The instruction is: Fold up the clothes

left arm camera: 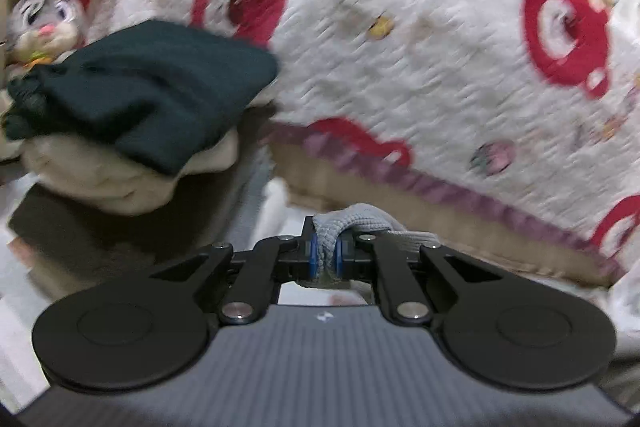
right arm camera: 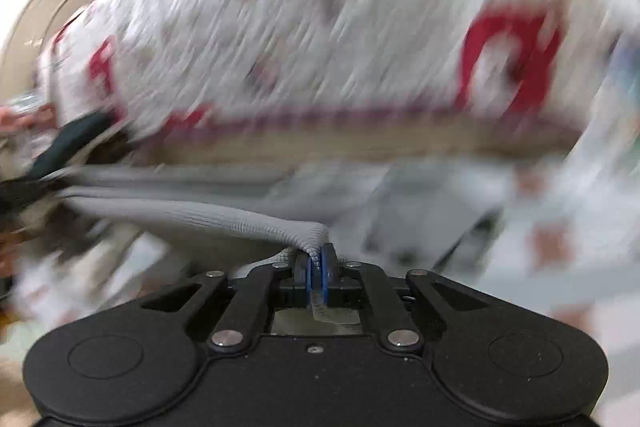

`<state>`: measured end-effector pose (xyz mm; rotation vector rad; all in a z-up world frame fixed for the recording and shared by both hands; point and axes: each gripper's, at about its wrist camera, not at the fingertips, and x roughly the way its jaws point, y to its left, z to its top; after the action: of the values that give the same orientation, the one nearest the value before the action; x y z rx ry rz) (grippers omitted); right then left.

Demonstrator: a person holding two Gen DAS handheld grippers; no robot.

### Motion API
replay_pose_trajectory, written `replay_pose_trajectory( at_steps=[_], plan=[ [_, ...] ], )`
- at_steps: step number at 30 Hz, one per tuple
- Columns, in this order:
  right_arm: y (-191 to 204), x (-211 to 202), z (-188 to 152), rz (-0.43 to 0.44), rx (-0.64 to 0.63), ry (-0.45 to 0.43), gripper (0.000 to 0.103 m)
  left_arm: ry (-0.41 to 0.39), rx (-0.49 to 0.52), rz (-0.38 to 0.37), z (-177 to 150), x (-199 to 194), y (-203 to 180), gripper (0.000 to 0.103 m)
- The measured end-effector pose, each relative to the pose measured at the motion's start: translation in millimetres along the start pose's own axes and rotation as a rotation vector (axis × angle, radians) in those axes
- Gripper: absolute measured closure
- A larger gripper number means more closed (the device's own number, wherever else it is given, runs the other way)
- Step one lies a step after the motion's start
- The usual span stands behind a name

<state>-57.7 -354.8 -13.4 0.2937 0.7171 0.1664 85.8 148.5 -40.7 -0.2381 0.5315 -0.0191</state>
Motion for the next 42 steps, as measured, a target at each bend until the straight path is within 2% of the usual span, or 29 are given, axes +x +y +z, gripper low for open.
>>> replay_pose_trajectory(
  at_steps=[1, 4, 5, 7, 8, 11, 12, 13, 14, 15, 17, 20, 21, 22, 23, 26, 28, 33, 35, 37, 39, 42],
  plan=[
    [-0.5, 7.6, -9.7, 0.014, 0.004, 0.042, 0.088, 0.042, 0.010, 0.042, -6.2, 11.3, 2.4, 0.095],
    [-0.5, 30.6, -34.5, -0.070, -0.017, 0.104, 0.081, 0.198, 0.053, 0.152, -30.6, 51.6, 6.4, 0.095],
    [-3.3, 36.1, -39.3, -0.077, 0.001, 0.120, 0.079, 0.246, 0.054, 0.160, -39.8, 62.0, 7.3, 0.095],
    [-12.0, 43.8, -47.3, -0.076, 0.051, 0.153, 0.059, 0.320, 0.042, 0.140, -52.2, 74.1, 5.9, 0.095],
    [-16.0, 44.0, -49.3, -0.083, 0.069, 0.160, 0.055, 0.344, 0.040, 0.125, -55.8, 76.9, 3.6, 0.094],
    [-31.2, 41.3, -58.8, -0.083, 0.156, 0.161, 0.045, 0.339, 0.119, 0.137, -54.8, 73.6, -14.5, 0.092],
    [-37.0, 40.8, -63.3, -0.076, 0.197, 0.163, 0.039, 0.333, 0.143, 0.146, -53.3, 71.6, -18.8, 0.088],
    [-43.8, 41.9, -70.2, -0.056, 0.257, 0.175, 0.037, 0.328, 0.160, 0.148, -51.5, 69.6, -22.9, 0.079],
    [-50.6, 43.8, -77.3, -0.027, 0.319, 0.194, 0.037, 0.328, 0.160, 0.127, -49.8, 66.4, -26.2, 0.074],
    [-57.0, 48.6, -85.5, 0.030, 0.382, 0.239, 0.037, 0.329, 0.150, 0.086, -49.3, 61.0, -27.8, 0.067],
    [-60.5, 61.4, -101.9, 0.130, 0.448, 0.317, 0.037, 0.334, 0.133, 0.004, -48.6, 50.9, -33.0, 0.067],
    [-48.6, 75.2, -112.4, 0.108, 0.402, 0.306, 0.037, 0.352, 0.144, -0.122, -55.8, 42.0, -60.2, 0.066],
    [-44.0, 78.8, -111.6, 0.098, 0.370, 0.289, 0.050, 0.354, 0.157, -0.164, -60.1, 37.7, -69.4, 0.066],
    [-37.9, 80.5, -108.4, 0.104, 0.322, 0.269, 0.088, 0.354, 0.177, -0.209, -66.3, 33.3, -79.0, 0.066],
    [-31.3, 80.6, -104.0, 0.118, 0.274, 0.248, 0.091, 0.354, 0.197, -0.253, -72.4, 28.9, -88.5, 0.066],
    [-9.8, 67.8, -79.8, 0.233, 0.173, 0.186, 0.091, 0.356, 0.279, -0.393, -91.2, 13.8, -115.6, 0.066],
    [-1.6, 61.9, -60.8, 0.308, 0.186, 0.171, 0.091, 0.356, 0.317, -0.499, -101.7, 1.7, -128.6, 0.066],
    [11.3, 57.4, -22.4, 0.443, 0.253, 0.131, 0.091, 0.390, 0.330, -0.762, -121.9, -26.9, -141.7, 0.062],
    [11.6, 59.3, -12.8, 0.478, 0.284, 0.111, 0.091, 0.378, 0.365, -0.817, -127.3, -39.5, -149.1, 0.061],
    [15.4, 61.8, -5.8, 0.522, 0.308, 0.102, 0.091, 0.329, 0.383, -0.824, -128.4, -49.5, -156.1, 0.055],
    [20.5, 63.1, -0.9, 0.572, 0.327, 0.101, 0.091, 0.293, 0.375, -0.815, -127.3, -54.7, -160.3, 0.050],
    [37.7, 63.9, 5.5, 0.706, 0.341, 0.153, 0.090, 0.231, 0.313, -0.770, -119.7, -55.5, -162.3, 0.046]
  ],
)
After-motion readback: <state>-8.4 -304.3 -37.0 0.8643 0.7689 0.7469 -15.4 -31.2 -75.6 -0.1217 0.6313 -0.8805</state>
